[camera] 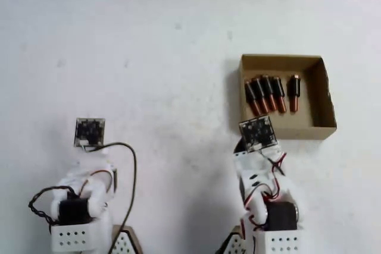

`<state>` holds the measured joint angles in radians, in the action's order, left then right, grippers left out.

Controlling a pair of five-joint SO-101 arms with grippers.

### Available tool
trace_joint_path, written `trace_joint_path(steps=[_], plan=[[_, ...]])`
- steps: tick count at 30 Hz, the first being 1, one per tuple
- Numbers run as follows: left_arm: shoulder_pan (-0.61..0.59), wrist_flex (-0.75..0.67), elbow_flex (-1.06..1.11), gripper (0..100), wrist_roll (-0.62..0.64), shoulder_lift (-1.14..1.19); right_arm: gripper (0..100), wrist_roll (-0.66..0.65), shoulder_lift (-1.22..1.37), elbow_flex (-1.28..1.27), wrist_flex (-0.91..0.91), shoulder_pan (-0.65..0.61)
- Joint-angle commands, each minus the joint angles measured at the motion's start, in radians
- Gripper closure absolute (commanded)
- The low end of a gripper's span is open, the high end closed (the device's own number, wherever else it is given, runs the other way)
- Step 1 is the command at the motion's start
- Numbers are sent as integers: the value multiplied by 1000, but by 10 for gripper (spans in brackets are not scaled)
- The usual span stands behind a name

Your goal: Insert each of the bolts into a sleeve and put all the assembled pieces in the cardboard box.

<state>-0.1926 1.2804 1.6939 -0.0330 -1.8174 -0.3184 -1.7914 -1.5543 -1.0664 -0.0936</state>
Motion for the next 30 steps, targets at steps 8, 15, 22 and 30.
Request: trace_joint_path(steps=[8, 15, 22, 30], plan=[[-7, 3, -2, 977, 8, -7, 981, 11, -8, -132, 24, 1], [-7, 3, -2, 977, 8, -7, 981, 11, -4, -137, 13, 1], [-1, 3, -2, 977, 8, -7, 981, 11, -5, -137, -74, 1], [168, 3, -2, 978, 8, -7, 981, 242, -7, -137, -185, 1]])
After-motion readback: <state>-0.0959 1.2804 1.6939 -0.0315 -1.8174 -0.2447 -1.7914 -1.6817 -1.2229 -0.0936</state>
